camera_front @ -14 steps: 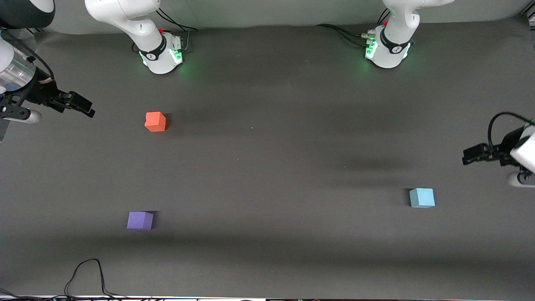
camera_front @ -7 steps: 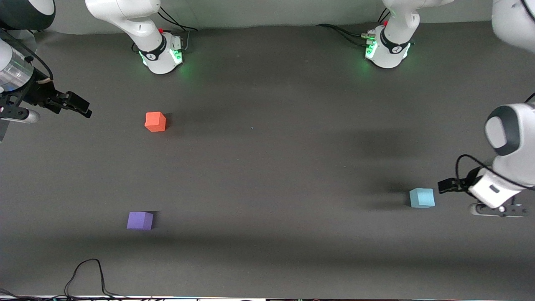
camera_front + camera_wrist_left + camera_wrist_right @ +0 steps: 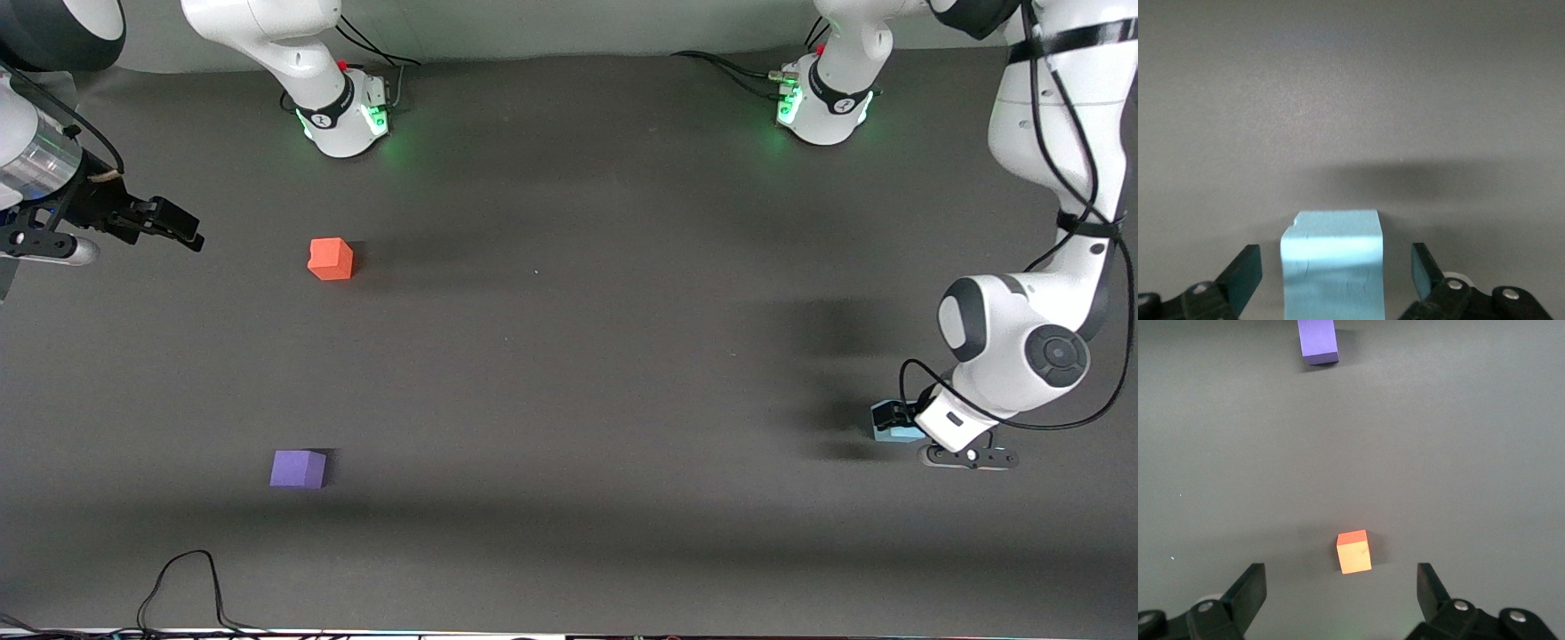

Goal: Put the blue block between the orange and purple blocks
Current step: 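Lower the left gripper over the light-blue cube and close on it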

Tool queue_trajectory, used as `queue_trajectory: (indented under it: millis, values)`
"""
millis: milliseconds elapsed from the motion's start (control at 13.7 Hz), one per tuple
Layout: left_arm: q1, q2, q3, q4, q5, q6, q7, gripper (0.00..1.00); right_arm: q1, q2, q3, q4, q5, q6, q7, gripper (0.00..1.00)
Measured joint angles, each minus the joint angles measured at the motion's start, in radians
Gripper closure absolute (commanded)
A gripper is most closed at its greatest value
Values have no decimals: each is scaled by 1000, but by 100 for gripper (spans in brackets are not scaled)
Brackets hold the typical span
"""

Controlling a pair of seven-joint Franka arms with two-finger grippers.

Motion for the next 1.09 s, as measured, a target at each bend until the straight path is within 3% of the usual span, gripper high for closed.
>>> queue_trajectory:
  millis: [219, 510, 1094]
  values:
    - [0, 18, 0, 1, 0, 34, 0, 0, 0, -12, -10, -11, 15, 0, -15, 0]
    - [0, 18, 0, 1, 0, 35, 0, 39, 9, -19, -5, -42, 20, 2, -18, 0]
    - [1, 18, 0, 4, -1, 35, -1, 43, 10, -115, -2, -118, 20, 21, -20, 0]
